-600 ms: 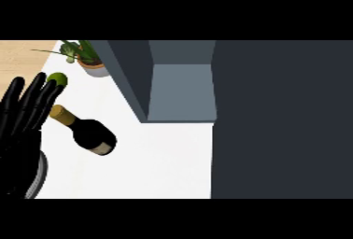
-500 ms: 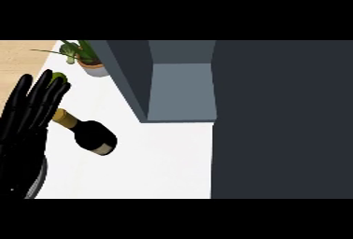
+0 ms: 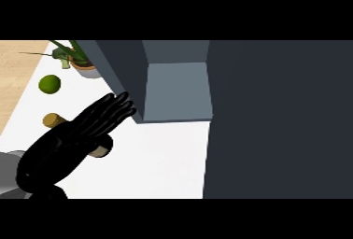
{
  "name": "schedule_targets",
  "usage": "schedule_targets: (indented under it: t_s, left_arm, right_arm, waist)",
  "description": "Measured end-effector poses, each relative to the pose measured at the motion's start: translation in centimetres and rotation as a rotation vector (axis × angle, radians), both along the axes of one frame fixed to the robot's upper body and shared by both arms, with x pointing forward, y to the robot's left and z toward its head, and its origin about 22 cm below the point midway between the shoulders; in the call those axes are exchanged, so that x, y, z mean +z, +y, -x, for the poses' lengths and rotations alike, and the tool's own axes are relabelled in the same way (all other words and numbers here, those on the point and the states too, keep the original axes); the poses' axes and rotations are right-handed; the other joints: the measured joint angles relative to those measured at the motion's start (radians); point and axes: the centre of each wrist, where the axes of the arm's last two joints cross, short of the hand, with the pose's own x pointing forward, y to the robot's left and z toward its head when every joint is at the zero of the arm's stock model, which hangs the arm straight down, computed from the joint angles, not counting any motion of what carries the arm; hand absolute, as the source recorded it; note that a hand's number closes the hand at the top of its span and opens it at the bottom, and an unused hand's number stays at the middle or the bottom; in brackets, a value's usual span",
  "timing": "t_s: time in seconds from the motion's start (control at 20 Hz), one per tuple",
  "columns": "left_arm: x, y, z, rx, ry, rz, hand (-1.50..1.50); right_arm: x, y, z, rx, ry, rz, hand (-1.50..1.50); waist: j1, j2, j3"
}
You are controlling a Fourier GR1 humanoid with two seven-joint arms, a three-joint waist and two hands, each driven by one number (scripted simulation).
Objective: Pick up the wine, place it into the cabinet and close the cabinet
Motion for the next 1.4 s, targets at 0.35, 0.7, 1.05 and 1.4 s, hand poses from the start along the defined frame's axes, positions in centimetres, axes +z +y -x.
schedule_targets:
  t_s: [0.35, 0.7, 1.05, 1.4]
  left_arm:
    - [4.0, 2.3, 0.7, -0.162, 0.107, 0.009, -1.5]
    - [7.8, 3.9, 3.9, -0.195, 0.134, 0.007, -1.5]
    - [10.1, 4.7, 5.7, -0.176, 0.169, 0.004, -1.5]
    - [11.4, 5.8, 6.1, -0.118, 0.184, 0.008, -1.5]
  right_arm:
    - [2.4, -0.2, 4.1, 0.063, 0.043, 0.013, -1.5]
    - [2.6, 0.1, 5.4, 0.067, 0.092, 0.017, -1.5]
    - [3.2, 0.6, 5.8, 0.071, 0.115, 0.019, -1.5]
    - [3.9, 1.1, 5.8, 0.063, 0.131, 0.021, -1.5]
  waist:
    - [0.024, -0.005, 0.001]
    - [0.035, -0.005, 0.001]
    - [0.035, -0.005, 0.001]
    - [0.036, -0.006, 0.001]
